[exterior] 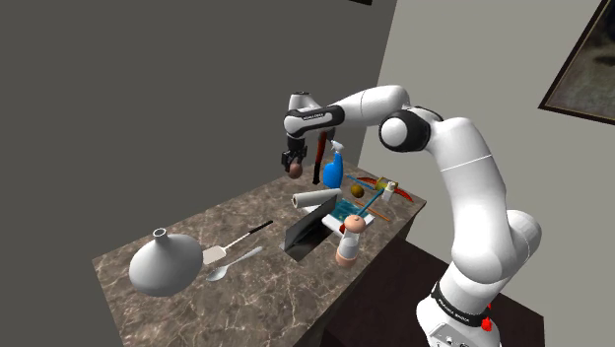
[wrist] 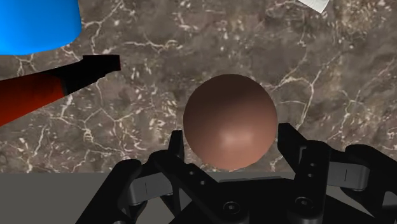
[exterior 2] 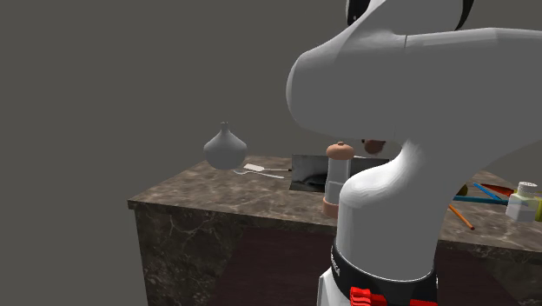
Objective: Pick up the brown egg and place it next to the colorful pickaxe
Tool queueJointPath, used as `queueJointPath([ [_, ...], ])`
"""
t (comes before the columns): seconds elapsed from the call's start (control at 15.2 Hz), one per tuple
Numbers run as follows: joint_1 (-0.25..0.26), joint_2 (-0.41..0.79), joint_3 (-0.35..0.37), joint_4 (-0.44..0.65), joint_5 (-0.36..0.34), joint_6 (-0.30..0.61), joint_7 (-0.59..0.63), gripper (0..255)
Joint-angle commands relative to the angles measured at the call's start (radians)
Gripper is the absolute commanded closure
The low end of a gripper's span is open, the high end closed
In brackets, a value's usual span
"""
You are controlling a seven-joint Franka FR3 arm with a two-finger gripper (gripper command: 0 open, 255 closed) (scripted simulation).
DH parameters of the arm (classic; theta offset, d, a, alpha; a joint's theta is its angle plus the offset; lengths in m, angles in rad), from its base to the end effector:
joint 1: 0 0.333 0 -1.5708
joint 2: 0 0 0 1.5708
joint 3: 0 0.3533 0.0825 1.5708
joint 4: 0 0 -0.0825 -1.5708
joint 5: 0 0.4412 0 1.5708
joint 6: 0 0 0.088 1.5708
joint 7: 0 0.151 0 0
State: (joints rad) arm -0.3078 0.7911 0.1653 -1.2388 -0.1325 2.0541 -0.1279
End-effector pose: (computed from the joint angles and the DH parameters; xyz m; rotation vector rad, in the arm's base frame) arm 0.8180 -0.1618 0.2579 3.1347 -0.0084 0.0530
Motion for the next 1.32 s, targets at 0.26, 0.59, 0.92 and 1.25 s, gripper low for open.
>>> queueJointPath([
  [0.26,0.0,0.031,-0.004,-0.028,-0.005,0.06,0.003,255],
  [0.59,0.002,0.067,-0.008,-0.036,-0.01,0.103,0.006,255],
  [0.92,0.003,0.078,-0.009,-0.036,-0.011,0.115,0.006,255],
  [1.25,0.003,0.078,-0.009,-0.036,-0.011,0.115,0.006,0],
])
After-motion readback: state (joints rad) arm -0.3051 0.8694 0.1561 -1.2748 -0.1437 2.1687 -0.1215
